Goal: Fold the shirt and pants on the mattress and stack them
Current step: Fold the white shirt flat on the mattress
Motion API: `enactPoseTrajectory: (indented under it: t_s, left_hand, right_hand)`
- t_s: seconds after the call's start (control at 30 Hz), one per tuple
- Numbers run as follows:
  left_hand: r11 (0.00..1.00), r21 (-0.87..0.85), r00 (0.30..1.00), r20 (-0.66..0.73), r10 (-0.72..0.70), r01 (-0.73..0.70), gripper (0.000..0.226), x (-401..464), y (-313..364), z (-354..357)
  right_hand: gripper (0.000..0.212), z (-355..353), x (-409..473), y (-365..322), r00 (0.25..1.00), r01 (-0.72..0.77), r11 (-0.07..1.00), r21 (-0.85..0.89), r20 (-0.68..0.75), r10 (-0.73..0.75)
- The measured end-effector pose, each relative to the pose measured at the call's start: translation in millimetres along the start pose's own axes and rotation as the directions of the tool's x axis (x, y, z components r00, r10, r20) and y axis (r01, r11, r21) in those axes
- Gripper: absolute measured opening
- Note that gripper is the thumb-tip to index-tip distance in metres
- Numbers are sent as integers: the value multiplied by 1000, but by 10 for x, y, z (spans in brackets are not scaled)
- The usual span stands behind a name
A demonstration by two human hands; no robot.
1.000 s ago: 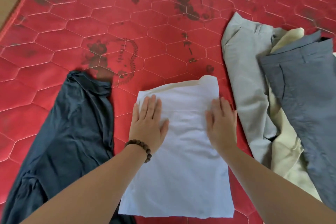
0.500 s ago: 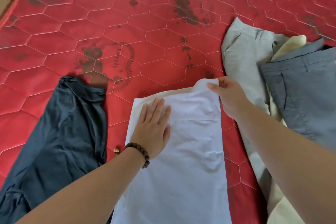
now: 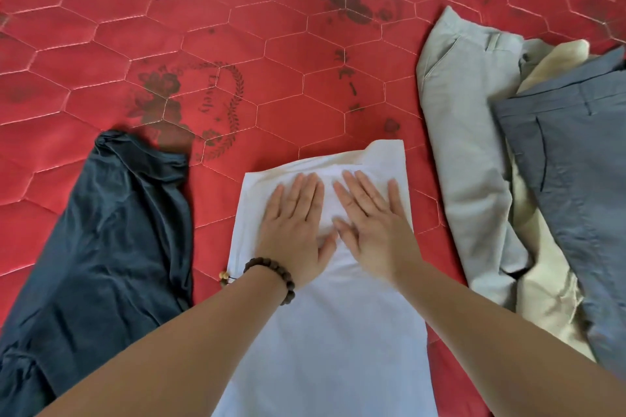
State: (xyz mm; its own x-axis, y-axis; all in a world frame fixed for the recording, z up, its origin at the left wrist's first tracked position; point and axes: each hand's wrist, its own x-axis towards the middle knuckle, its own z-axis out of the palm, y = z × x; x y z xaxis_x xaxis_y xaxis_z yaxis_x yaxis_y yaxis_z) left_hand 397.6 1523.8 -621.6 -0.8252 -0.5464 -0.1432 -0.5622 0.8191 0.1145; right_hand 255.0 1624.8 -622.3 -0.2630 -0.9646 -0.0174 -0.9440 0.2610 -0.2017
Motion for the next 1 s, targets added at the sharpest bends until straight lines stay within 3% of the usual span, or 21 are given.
enactPoseTrajectory:
  t_s: [0.2, 0.3, 0.4, 0.5, 0.67, 0.83, 1.0]
  left_hand:
    - [986, -4, 986, 22, -165, 165, 76, -101, -239, -85]
    - [972, 58, 973, 32, -228, 226, 74, -280, -239, -164]
    - [1000, 3, 1000, -20, -18, 18, 68, -690, 58, -122]
    - [985, 16, 983, 72, 169, -171, 64, -1203, 191, -1]
    - [987, 111, 986, 132, 101, -116, 71, -1563, -27, -31]
    - [950, 89, 924, 276, 265, -300, 97, -1981, -131, -62]
    - [932, 164, 908, 330, 258, -324, 79, -2104, -143, -115]
  right_hand:
    - [55, -34, -158, 95, 983, -178, 981, -80, 21, 180]
    - [54, -99, -420, -4, 959, -280, 957, -72, -61, 276]
    - [52, -41, -798, -393, 992, -83, 997, 1, -96, 82]
    - [52, 52, -1247, -672, 997, 76, 997, 22, 2, -76]
    - [56, -111, -1710, -557, 986, -113, 991, -66, 117, 120]
    - [86, -189, -2142, -579, 939, 102, 994, -28, 333, -87]
    - [71, -227, -2178, -674, 951, 119, 988, -104, 298, -83]
